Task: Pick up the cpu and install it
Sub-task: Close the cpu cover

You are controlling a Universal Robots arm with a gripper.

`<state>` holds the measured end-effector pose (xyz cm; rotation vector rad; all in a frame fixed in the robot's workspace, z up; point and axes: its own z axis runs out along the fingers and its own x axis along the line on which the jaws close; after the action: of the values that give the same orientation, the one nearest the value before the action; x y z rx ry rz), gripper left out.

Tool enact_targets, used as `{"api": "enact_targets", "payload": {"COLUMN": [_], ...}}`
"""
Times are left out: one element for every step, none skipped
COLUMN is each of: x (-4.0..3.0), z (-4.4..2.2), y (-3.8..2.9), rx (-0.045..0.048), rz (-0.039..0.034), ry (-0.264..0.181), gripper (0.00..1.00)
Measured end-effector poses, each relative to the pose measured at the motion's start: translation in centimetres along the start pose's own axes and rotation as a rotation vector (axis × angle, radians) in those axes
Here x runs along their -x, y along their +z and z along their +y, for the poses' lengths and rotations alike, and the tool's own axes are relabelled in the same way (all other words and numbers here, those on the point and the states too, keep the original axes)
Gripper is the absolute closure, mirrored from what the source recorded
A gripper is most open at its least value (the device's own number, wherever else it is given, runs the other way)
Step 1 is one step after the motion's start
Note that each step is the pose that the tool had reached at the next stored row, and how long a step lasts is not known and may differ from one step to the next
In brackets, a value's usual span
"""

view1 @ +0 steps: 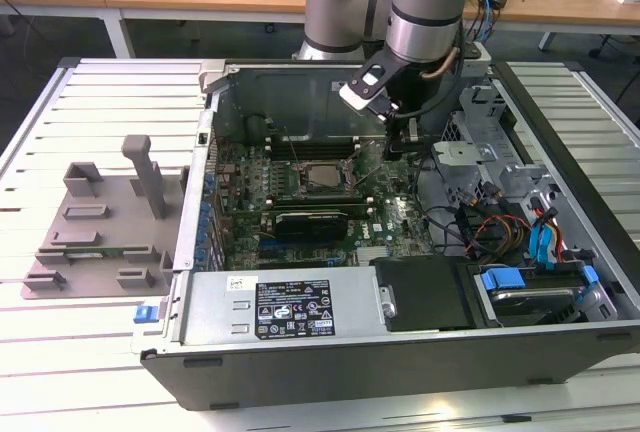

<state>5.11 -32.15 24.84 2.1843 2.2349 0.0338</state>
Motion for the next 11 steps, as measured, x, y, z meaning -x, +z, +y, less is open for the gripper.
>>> {"api": "enact_targets", "payload": {"x": [0.0, -0.02, -0.03, -0.04, -0.04, -0.05, -0.06, -0.07, -0.09, -0.1, -0.11], "z": [-0.11, -0.28, -0.51, -0.68, -0.81, -1.0, -1.18, -1.29, -1.53, -1.73, -1.89], "y": [0.0, -0.01, -0.01, -0.02, -0.02, -0.03, -0.03, -0.03, -0.04, -0.04, -0.05], "rx": [0.0001, 0.0, 0.0, 0.0, 0.0, -0.0001, 0.0, 0.0, 0.0001, 0.0005, 0.0009], "rz": [0.0001, 0.0, 0.0, 0.0, 0.0, -0.0001, -0.0001, 0.0, 0.0001, 0.0, 0.0], "ry": [0.0, 0.0, 0.0, 0.0, 0.0, 0.0, 0.0, 0.0, 0.001, 0.002, 0.002], "gripper": [0.89, 0.89, 0.89, 0.89, 0.89, 0.89, 0.89, 0.89, 0.89, 0.89, 0.89]}}
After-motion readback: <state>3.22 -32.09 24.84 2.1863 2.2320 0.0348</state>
